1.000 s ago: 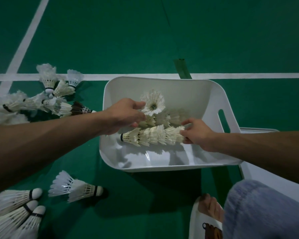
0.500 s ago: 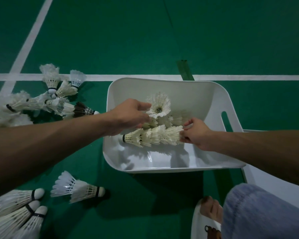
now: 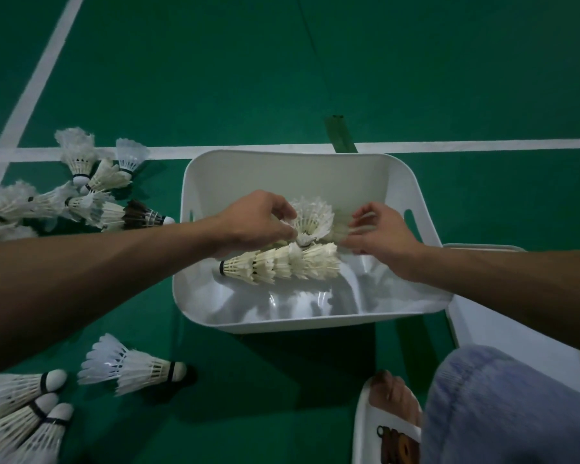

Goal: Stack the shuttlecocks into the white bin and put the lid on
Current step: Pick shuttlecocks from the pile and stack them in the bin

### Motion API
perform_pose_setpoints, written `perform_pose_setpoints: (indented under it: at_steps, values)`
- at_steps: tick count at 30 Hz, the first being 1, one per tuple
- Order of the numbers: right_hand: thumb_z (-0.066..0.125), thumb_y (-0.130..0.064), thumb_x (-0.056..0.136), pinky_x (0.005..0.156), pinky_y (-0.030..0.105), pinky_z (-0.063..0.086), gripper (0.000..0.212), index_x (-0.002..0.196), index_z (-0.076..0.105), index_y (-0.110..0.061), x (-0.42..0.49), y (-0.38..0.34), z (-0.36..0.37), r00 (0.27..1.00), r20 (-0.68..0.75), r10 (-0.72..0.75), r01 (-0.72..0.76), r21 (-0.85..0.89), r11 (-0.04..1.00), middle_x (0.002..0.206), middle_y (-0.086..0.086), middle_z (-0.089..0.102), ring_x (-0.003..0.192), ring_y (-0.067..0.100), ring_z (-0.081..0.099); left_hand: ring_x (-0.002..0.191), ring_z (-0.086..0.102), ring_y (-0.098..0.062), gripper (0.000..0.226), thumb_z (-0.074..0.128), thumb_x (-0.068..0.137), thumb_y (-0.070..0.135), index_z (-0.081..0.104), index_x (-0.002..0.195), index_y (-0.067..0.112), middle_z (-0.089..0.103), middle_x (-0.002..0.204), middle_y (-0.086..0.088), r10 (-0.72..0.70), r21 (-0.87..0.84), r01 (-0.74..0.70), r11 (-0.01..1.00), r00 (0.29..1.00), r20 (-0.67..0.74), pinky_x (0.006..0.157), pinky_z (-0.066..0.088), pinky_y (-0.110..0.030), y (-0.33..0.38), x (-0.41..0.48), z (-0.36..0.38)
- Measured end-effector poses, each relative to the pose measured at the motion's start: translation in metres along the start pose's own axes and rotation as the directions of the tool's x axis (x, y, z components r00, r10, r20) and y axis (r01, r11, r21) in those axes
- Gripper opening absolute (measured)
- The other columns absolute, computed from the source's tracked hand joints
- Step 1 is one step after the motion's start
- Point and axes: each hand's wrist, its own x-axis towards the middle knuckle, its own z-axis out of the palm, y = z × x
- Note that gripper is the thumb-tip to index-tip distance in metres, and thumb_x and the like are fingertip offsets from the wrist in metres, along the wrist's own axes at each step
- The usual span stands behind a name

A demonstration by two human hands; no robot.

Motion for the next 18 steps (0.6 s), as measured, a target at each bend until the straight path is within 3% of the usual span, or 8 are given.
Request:
perform_pose_setpoints:
  at_steps: [3,6,10,13,15,18]
  values:
    - [0.089,-0.018,0.062,0.083,0.031,0.056,0.074,0.122,0.047,-0.028,-0.017,-0.014,-0.008,0.963,0.163,-0.215,0.246,-0.208,0.947,0.129,-0.009,0.05,0.111,0.011,0.054,0.099,0.063,-0.016,0.039,0.07,0.084,0.024,0.063,0.121,0.013,0.065,0.118,-0.003,0.011,0.041,-0.012,0.999,0.999,0.03,0.089,0.049,-0.029,0.007,0.003,0.007]
    - [0.091,-0.024,0.058,0.084,0.031,0.055,0.09,0.132,0.04,-0.038,-0.021,-0.019,-0.006,0.929,0.251,-0.274,0.344,-0.305,0.888,0.135,-0.013,0.044,0.114,0.012,0.049,0.102,0.062,-0.015,0.04,0.069,0.086,0.027,0.062,0.123,0.014,0.064,0.12,-0.001,0.04,0.112,-0.049,0.992,0.996,0.082,0.086,0.047,-0.026,0.014,0.007,0.015]
    - [0.09,-0.028,0.06,0.09,0.035,0.053,0.079,0.126,0.048,-0.033,-0.012,-0.017,-0.004,0.922,0.252,-0.294,0.375,-0.385,0.843,0.115,-0.01,0.054,0.106,0.013,0.055,0.101,0.063,-0.015,0.046,0.069,0.087,0.027,0.056,0.129,0.018,0.062,0.121,-0.001,0.077,0.091,-0.09,0.992,0.987,0.14,0.087,0.049,-0.026,0.018,0.011,0.025]
    - [0.089,-0.026,0.064,0.09,0.031,0.049,0.069,0.122,0.053,-0.029,-0.007,-0.013,-0.008,0.934,0.209,-0.289,0.355,-0.467,0.81,0.112,-0.008,0.058,0.103,0.013,0.056,0.097,0.063,-0.018,0.057,0.071,0.085,0.023,0.042,0.133,0.027,0.058,0.117,-0.001,0.13,0.055,-0.14,0.989,0.979,0.16,0.085,0.053,-0.032,0.011,0.015,0.026]
    - [0.087,-0.02,0.065,0.087,0.025,0.043,0.065,0.121,0.054,-0.028,-0.006,-0.009,-0.013,0.95,0.135,-0.281,0.31,-0.516,0.799,0.117,-0.003,0.059,0.106,0.014,0.054,0.103,0.058,-0.019,0.06,0.072,0.083,0.023,0.037,0.132,0.025,0.053,0.125,-0.003,0.183,0.257,-0.229,0.939,0.965,0.19,0.089,0.05,-0.036,0.001,0.022,0.027]
    - [0.083,-0.011,0.067,0.086,0.024,0.039,0.074,0.128,0.047,-0.028,-0.007,-0.004,-0.017,0.967,0.05,-0.251,0.236,-0.547,0.803,0.123,0.001,0.052,0.104,0.013,0.047,0.117,0.043,-0.019,0.065,0.075,0.079,0.028,0.037,0.131,0.021,0.044,0.137,0.0,0.232,0.528,-0.386,0.756,0.913,0.336,0.098,0.04,-0.033,-0.008,0.032,0.032]
